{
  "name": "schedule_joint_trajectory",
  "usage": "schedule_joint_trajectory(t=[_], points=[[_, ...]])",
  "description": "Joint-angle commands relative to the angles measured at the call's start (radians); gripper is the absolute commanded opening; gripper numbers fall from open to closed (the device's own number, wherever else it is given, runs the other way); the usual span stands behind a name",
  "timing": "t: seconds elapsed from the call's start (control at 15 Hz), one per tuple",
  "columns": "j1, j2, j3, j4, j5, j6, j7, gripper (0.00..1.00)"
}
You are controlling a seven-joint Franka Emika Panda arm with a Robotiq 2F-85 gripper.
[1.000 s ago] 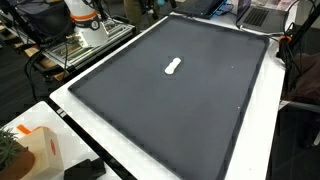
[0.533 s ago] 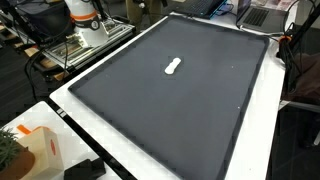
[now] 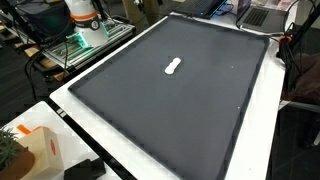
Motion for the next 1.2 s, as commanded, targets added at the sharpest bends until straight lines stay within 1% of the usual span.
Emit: schedule_joint_trajectory(t=[0.0,0.33,0.4,0.47,0.53,0.67,0.73,0.87,1.13], points=[[0.199,0.051,-0.168,-0.018,-0.09,0.045,0.087,1.0],[0.199,0.055,-0.168,-0.018,-0.091,0.046,0.088,1.0],[0.199,0.058,-0.169,-0.012,-0.058,0.036,0.06,1.0],[0.232,0.077,-0.197,-0.003,-0.031,0.039,0.031,1.0],[0.304,0.126,-0.253,0.006,0.005,0.054,-0.002,1.0],[0.456,0.237,-0.357,0.026,0.008,0.119,-0.003,1.0],[0.527,0.285,-0.396,0.046,-0.01,0.168,0.02,1.0],[0.599,0.374,-0.411,0.103,-0.004,0.253,0.045,1.0],[0.672,0.473,-0.379,0.215,0.01,0.374,0.102,1.0]])
